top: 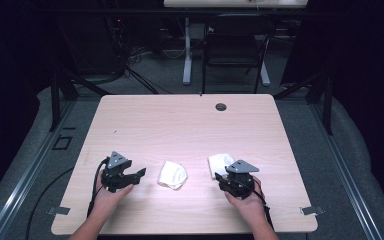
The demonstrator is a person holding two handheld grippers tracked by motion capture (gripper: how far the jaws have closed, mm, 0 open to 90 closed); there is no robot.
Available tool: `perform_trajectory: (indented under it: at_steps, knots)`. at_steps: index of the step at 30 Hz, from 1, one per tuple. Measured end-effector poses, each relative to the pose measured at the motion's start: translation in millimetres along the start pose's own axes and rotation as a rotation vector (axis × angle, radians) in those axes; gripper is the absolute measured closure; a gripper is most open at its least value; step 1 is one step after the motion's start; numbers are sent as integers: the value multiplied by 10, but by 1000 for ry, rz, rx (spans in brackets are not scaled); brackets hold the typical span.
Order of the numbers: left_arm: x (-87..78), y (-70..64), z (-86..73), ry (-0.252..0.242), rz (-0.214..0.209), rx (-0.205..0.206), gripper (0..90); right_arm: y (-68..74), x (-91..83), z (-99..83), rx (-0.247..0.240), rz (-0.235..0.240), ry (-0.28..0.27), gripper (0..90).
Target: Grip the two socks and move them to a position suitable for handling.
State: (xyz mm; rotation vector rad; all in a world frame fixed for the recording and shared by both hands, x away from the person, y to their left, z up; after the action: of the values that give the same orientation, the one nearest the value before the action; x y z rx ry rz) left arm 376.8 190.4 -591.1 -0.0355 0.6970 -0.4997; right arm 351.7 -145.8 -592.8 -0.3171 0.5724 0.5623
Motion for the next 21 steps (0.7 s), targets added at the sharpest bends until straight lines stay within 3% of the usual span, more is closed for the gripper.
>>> perform_trajectory:
  at_steps: [3, 7, 13, 18, 21]
  knots:
    - [11, -53, -6, 3, -34, -5, 276, 0, -8, -10, 20, 17, -2, 532]
    - [30, -131, -15, 11, -41, 44, 248, 21, -2, -7, 8, 8, -7, 522]
    - [33, -189, -9, -14, -27, 85, 349, 69, 0, -11, -6, 8, 6, 518]
    - [42, -177, -3, -17, -28, 76, 398, 93, 31, 0, -20, 8, 7, 519]
    - [71, -184, -1, -9, -30, 65, 414, 90, 47, -20, -33, 0, 35, 516]
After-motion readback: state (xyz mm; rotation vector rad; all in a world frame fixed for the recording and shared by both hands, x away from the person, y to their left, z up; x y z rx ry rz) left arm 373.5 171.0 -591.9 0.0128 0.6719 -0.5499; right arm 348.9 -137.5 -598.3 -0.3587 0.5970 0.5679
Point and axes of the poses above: each handheld gripper's, and its own axes: x roughly forward along the jaws, z roughly out of its top, y roughly to its left, the point moved 6 cm from there along x, roughly forward along the jaws, and after that the axes turned 9 degrees about -x, right-handed, at the moved point
